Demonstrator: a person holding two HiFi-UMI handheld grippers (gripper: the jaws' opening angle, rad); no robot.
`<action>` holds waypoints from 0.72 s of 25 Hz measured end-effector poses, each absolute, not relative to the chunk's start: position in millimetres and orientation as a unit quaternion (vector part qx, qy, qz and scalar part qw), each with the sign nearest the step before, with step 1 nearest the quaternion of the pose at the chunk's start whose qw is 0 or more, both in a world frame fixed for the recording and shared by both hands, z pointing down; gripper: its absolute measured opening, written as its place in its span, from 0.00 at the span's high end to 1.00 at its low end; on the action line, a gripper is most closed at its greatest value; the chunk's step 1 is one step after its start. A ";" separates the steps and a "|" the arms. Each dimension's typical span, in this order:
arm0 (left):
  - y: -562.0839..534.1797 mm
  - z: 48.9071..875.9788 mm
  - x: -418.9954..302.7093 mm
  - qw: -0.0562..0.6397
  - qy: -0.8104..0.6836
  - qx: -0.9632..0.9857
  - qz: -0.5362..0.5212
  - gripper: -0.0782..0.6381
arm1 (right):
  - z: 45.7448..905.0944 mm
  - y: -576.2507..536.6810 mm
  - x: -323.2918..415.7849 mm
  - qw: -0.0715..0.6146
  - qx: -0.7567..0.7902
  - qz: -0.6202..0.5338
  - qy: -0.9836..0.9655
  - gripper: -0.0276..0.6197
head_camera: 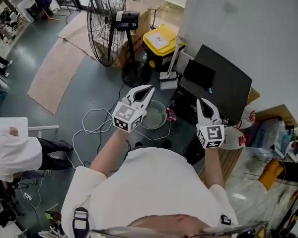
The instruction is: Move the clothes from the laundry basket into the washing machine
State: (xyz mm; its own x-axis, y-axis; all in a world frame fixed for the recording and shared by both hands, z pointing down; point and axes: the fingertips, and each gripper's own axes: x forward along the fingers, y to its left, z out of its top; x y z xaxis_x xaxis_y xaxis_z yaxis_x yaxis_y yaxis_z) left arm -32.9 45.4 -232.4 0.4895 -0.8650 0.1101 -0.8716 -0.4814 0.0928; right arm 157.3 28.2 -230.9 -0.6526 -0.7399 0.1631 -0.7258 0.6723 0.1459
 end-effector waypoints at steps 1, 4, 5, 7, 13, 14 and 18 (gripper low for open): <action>42.9 -235.7 -33.2 0.064 -0.505 0.860 0.021 0.88 | -232.5 28.0 157.5 0.104 0.403 -0.038 -0.908 0.94; 34.5 -239.2 -31.7 0.059 -0.507 0.860 0.015 0.88 | -239.5 20.9 162.3 0.096 0.411 -0.044 -0.905 0.94; 31.4 -239.1 -30.7 0.058 -0.507 0.860 0.016 0.88 | -242.8 17.1 164.5 0.092 0.416 -0.044 -0.903 0.94; 24.9 -238.8 -29.0 0.053 -0.507 0.860 0.020 0.88 | -249.7 10.2 167.1 0.082 0.425 -0.045 -0.900 0.94; 12.2 -237.8 -25.1 0.044 -0.509 0.859 0.026 0.88 | -257.7 -0.8 174.6 0.069 0.438 -0.037 -0.895 0.94; 10.6 -237.7 -24.0 0.043 -0.508 0.860 0.027 0.88 | -258.3 -2.5 175.8 0.068 0.439 -0.036 -0.895 0.94; 9.7 -234.5 -18.6 0.041 -0.504 0.862 0.030 0.88 | -256.7 -3.9 181.4 0.066 0.444 -0.034 -0.893 0.94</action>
State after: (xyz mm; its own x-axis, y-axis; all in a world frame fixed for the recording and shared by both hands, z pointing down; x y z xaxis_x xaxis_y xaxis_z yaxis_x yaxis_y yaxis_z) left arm -18.6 9.7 -234.5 0.4908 -0.8663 0.0931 -0.8712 -0.4892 0.0407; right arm 181.4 -3.9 -256.7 -0.5964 -0.7978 0.0880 -0.7889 0.6029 0.1187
